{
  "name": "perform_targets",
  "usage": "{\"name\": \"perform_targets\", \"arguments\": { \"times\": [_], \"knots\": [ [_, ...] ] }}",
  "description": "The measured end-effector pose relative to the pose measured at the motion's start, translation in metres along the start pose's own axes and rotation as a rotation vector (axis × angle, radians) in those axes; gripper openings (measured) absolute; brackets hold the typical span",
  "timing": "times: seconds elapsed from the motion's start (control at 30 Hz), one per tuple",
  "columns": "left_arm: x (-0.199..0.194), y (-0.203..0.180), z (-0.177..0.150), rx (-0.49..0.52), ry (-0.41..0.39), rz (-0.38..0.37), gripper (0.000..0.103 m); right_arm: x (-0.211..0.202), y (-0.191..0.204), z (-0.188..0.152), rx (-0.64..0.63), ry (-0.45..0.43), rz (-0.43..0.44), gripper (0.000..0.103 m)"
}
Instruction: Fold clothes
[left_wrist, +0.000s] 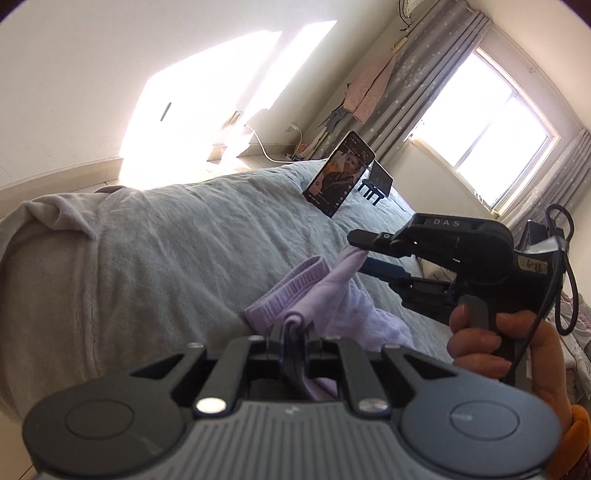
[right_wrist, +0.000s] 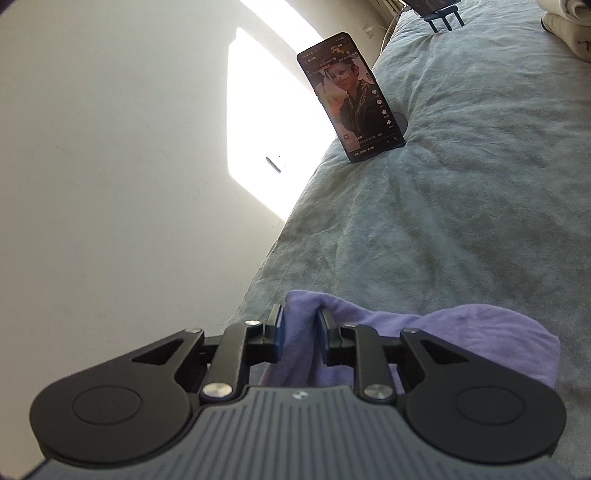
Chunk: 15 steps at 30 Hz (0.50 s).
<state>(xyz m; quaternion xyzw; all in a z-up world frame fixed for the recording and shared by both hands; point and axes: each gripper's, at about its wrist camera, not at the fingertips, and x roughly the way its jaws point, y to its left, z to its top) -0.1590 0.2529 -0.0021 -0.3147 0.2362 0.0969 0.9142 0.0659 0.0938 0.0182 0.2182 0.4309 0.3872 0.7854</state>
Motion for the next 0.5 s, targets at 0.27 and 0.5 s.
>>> {"name": "perform_targets", "arguments": {
  "times": [0.27,0.5],
  "knots": [
    [0.001,-0.009,0.024,0.093,-0.014,0.008,0.042,-0.043,-0.028,-0.006,0.02,-0.088,-0.058,0.047],
    [0.016,-0.027,0.042,0.216,-0.004,-0.015,0.041,-0.066,-0.038,-0.028,-0.066,-0.16,-0.157,0.047]
  ]
}}
